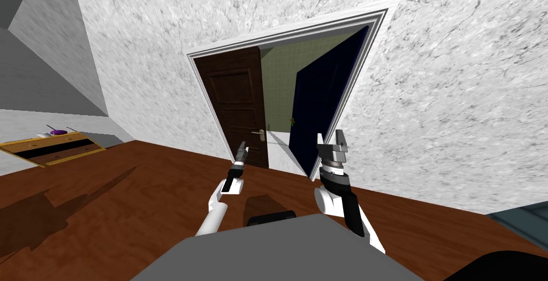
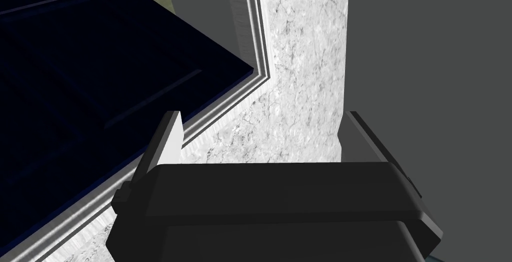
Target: Push the door open
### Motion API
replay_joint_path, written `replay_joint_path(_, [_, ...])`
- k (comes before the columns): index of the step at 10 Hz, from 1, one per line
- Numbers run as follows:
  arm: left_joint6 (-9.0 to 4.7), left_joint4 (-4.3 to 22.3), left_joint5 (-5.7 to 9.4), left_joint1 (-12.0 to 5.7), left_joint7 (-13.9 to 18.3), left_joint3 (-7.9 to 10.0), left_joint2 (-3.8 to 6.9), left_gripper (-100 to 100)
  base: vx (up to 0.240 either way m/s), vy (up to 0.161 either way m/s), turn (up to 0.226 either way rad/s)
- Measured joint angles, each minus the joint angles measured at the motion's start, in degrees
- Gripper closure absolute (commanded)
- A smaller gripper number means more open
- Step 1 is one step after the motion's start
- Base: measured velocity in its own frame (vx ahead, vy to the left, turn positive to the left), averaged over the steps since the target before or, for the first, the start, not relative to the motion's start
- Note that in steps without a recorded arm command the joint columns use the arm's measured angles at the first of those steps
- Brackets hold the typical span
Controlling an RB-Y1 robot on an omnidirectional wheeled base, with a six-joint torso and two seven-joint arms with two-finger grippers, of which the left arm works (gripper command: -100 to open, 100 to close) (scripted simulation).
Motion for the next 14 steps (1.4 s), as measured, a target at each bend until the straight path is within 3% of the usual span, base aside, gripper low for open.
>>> replay_joint_path(2, [0.87,2.49,-0.08,-1.71,0.17,-0.25,-0.13,-100,0.079,0.059,-0.027])
replay_joint_path(8, [1.16,10.63,-0.04,-6.22,0.53,-0.18,-0.22,-100,0.052,0.047,-0.023])
replay_joint_path(11, [0.95,16.27,-0.06,-9.32,0.55,-0.14,-0.69,-100,0.085,0.070,-0.038])
replay_joint_path(14, [1.72,20.04,-0.09,-11.54,0.88,-0.30,-0.85,-100,0.070,0.054,-0.020])
